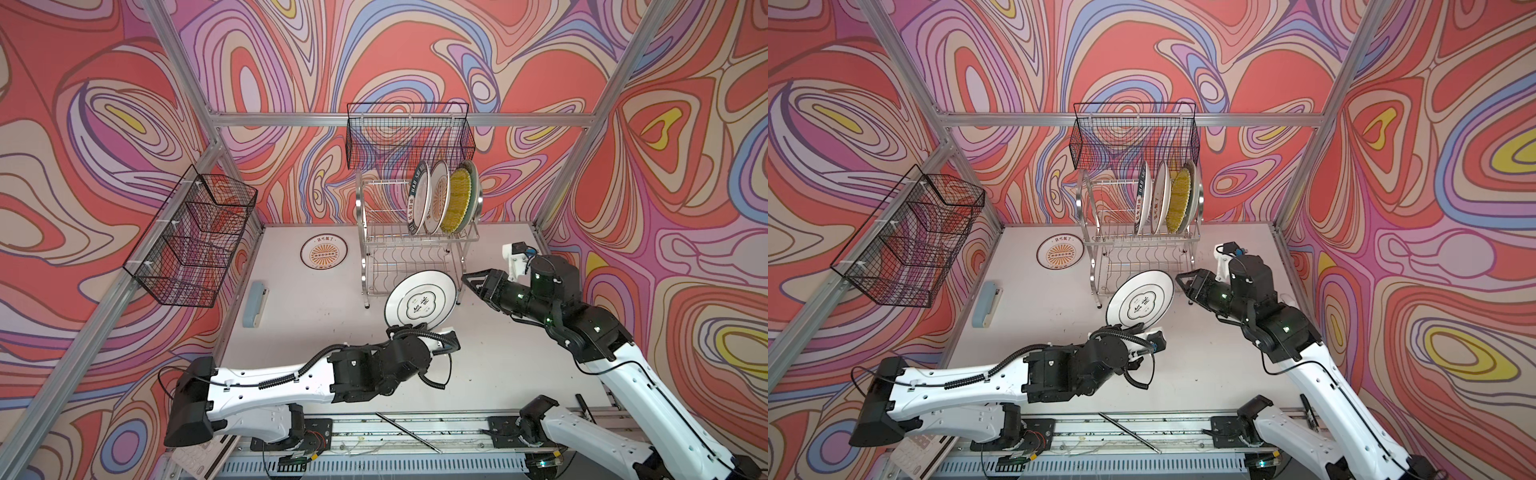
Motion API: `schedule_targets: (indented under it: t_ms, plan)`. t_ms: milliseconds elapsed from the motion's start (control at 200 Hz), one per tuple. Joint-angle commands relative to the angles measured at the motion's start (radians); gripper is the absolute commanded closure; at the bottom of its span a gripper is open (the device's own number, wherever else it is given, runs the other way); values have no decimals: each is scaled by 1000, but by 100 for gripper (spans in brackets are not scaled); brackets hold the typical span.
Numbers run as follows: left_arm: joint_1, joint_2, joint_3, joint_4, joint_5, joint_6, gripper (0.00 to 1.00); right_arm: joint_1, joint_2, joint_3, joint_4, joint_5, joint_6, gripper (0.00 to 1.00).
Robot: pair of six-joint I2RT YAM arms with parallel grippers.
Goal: Load the plates into the dish rack
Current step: 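Carry the upright plate toward the rack with the left gripper while the right gripper withdraws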
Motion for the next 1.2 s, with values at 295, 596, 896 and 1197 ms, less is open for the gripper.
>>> schedule_targets:
  t_ms: [295,596,896,1197]
  plan:
    - [62,-138,107,-247,203,-238,100,4,-119,-53,-145,269,-1,56]
    - [90,-203,263,-389,246,-358,100,4,-110,-175,-184,306,4,56]
    - [111,-181,479,-557,236,-452,100,4,-36,-188,-149,268,-29,56]
    - [110,-159,674,-586,92,-517,100,4,-8,-197,-121,221,-42,56]
